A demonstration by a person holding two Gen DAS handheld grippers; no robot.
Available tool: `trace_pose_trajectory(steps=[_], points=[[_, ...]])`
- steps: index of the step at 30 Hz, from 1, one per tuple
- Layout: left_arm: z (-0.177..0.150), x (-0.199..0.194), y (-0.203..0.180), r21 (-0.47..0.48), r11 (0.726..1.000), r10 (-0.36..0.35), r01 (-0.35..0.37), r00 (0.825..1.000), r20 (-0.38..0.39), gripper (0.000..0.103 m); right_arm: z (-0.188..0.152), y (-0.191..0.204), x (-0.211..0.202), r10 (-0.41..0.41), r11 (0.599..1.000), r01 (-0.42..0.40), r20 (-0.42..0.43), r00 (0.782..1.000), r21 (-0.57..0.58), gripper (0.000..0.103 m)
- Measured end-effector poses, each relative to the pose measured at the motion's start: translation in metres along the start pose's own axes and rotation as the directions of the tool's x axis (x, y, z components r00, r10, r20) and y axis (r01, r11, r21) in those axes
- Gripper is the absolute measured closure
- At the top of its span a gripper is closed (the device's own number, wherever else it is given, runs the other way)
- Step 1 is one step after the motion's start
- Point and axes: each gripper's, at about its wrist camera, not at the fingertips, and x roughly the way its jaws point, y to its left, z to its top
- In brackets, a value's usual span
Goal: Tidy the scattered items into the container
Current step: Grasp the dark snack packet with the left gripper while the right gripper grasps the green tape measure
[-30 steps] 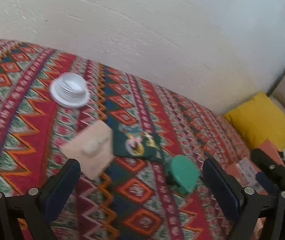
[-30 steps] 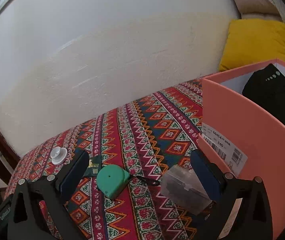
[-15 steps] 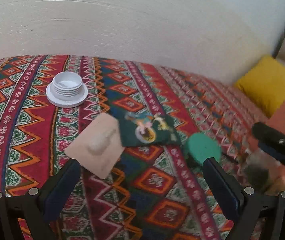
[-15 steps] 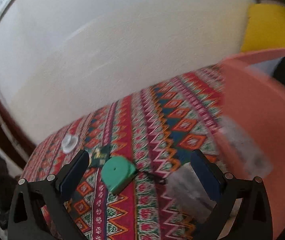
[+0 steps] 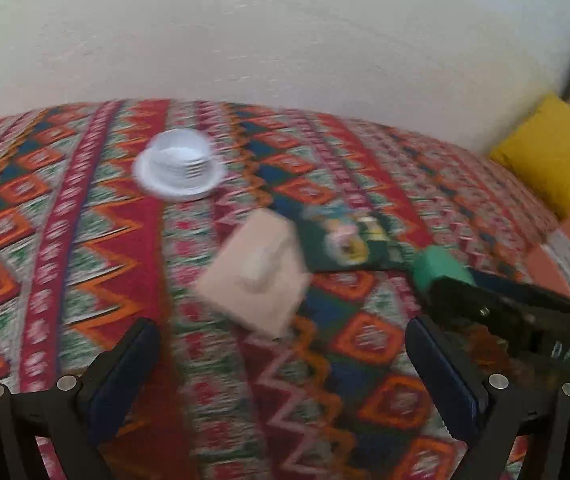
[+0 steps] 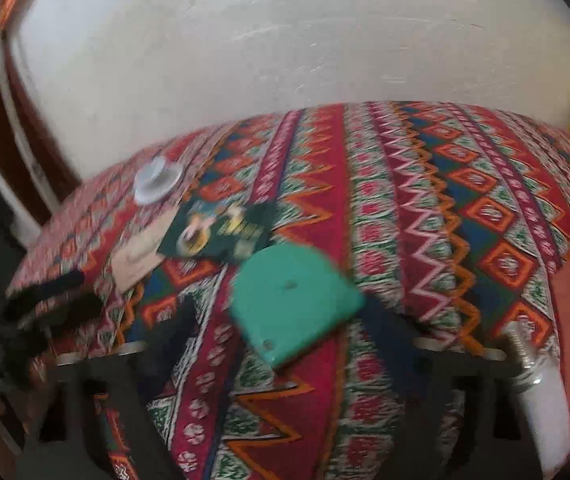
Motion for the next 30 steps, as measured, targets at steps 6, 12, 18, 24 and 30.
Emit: trace_pose_trajectory(steps=[6, 12, 18, 24, 30], points=[[0.027, 0.033, -0.030, 0.160, 0.987, 0.033, -0.029, 0.999, -0.023, 0.002, -0.001, -0.035, -0.013, 0.085, 0.987, -0.089, 0.037, 0.996, 0.137, 0.035], [0.038, 0.088, -0.056, 0.295, 0.955, 0.080, -0.041, 0.989, -0.121, 0.002, 0.001, -0.059, -0.027, 0.065, 0.974, -0.077, 0.060, 0.996, 0.214, 0.035], [0.045, 0.103, -0.056, 0.287, 0.958, 0.054, -0.015, 0.990, -0.128, 0.031, -0.001, -0.057, -0.029, 0.058, 0.975, -0.070, 0.062, 0.996, 0.212, 0.035], [0.039, 0.075, -0.055, 0.263, 0.964, 0.039, -0.027, 0.998, -0.041, 0.059, -0.004, -0.055, -0.025, 0.073, 0.969, -0.089, 0.075, 0.995, 0.232, 0.035], [0.040, 0.040, -0.065, 0.256, 0.965, 0.037, -0.053, 0.997, 0.066, 0.060, -0.003, -0.049, -0.032, 0.085, 0.973, -0.105, 0.104, 0.991, 0.207, 0.035]])
